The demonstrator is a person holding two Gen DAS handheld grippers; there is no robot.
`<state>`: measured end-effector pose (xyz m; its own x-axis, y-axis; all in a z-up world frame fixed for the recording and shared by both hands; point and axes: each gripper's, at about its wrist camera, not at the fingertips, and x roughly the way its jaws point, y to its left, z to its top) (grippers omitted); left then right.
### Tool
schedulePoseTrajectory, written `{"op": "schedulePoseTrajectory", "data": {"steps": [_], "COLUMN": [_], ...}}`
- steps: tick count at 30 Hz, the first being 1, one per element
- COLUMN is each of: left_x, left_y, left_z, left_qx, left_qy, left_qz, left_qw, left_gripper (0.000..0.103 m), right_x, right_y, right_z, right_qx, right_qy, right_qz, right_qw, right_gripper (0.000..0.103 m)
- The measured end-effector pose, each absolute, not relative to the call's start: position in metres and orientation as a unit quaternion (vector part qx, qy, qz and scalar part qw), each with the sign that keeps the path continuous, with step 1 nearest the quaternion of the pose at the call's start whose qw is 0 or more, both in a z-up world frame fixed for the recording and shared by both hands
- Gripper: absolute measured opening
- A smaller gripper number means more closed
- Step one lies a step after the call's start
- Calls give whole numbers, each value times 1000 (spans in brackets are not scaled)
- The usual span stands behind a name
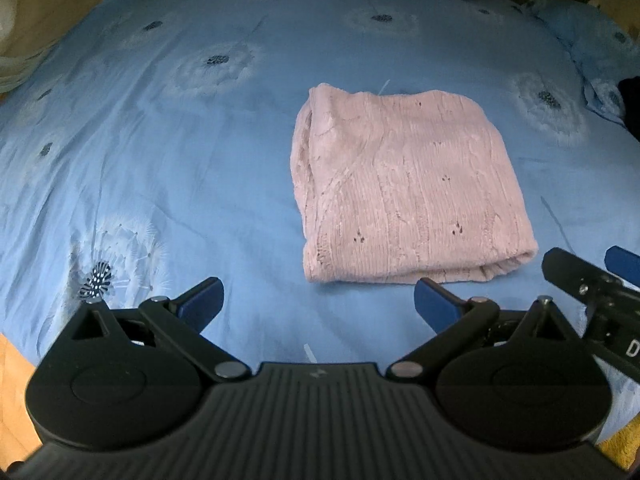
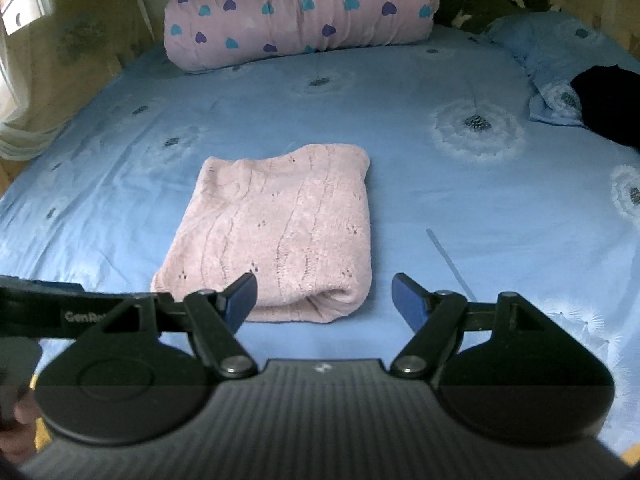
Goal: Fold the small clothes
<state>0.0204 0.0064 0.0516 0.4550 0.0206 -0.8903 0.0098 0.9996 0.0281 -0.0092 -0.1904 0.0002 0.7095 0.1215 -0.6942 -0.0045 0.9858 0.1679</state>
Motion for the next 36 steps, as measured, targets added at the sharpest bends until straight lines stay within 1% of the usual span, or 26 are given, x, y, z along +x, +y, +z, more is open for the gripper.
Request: {"op": "schedulePoseTrajectory", "data": {"steps": [36], "left_x": [11], "left_y": [1], "left_z": [64], "left_qx": [21], "left_qy": [520], "left_qz": [7], "left_qw": [854], "left_gripper": [103], "right_x": [-19], "right_y": [-191], "right_z": [16], "right_qx": [83], "right_qy": [367], "right_qz": [37], "right_qw": [926], "right_gripper": [76]}}
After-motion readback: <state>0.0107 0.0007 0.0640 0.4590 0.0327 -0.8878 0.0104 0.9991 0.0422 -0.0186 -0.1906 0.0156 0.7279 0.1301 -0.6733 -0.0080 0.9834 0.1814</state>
